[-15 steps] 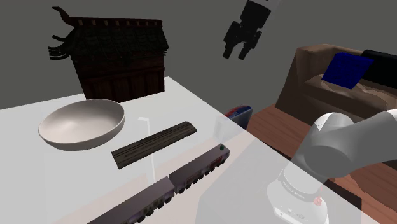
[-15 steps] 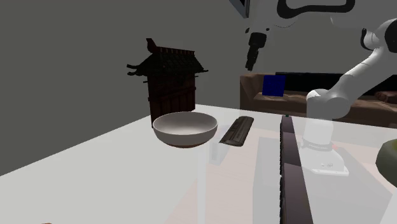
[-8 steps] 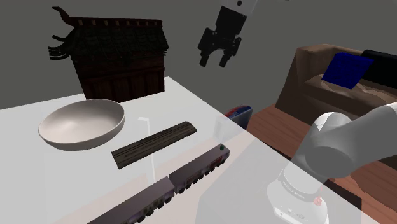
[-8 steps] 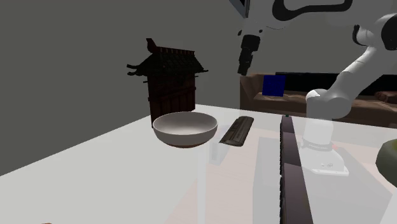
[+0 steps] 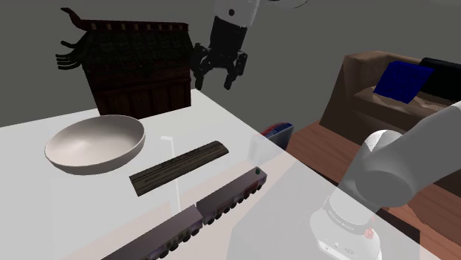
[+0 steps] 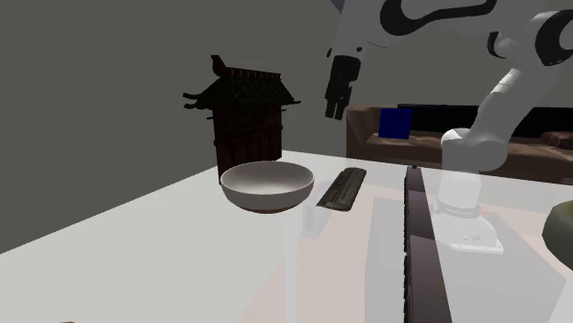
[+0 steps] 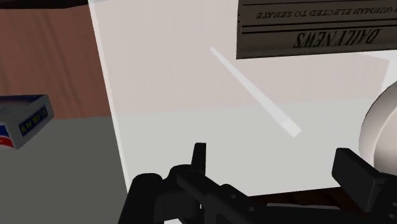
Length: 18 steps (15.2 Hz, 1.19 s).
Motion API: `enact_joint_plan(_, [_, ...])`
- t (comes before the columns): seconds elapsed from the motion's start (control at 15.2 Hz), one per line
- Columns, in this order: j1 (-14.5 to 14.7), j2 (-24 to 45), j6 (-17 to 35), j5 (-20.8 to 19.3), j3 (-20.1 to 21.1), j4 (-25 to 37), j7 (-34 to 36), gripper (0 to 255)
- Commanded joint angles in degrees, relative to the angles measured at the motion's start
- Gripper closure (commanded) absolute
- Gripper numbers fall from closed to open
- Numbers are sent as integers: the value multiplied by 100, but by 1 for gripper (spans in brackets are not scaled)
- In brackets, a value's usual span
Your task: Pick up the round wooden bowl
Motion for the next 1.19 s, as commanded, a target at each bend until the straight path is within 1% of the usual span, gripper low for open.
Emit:
enact_joint_plan(0.0, [18, 340, 179, -11, 245, 166, 310, 0])
enact_joint_plan(0.2, [33, 880, 350, -114, 578, 528, 772, 0])
enact_joint_plan(0.4, [54, 1471, 486, -309, 896, 956, 1264, 0])
enact_joint_plan(0.66, [138, 2348, 592, -726, 1266, 1638, 1967, 0])
enact_joint_plan(0.86, [270, 2958, 597, -1074, 1433, 2150, 2430, 0])
enact_joint_plan(1.12, [283, 2990, 899, -1087, 1424, 1877, 2428, 0])
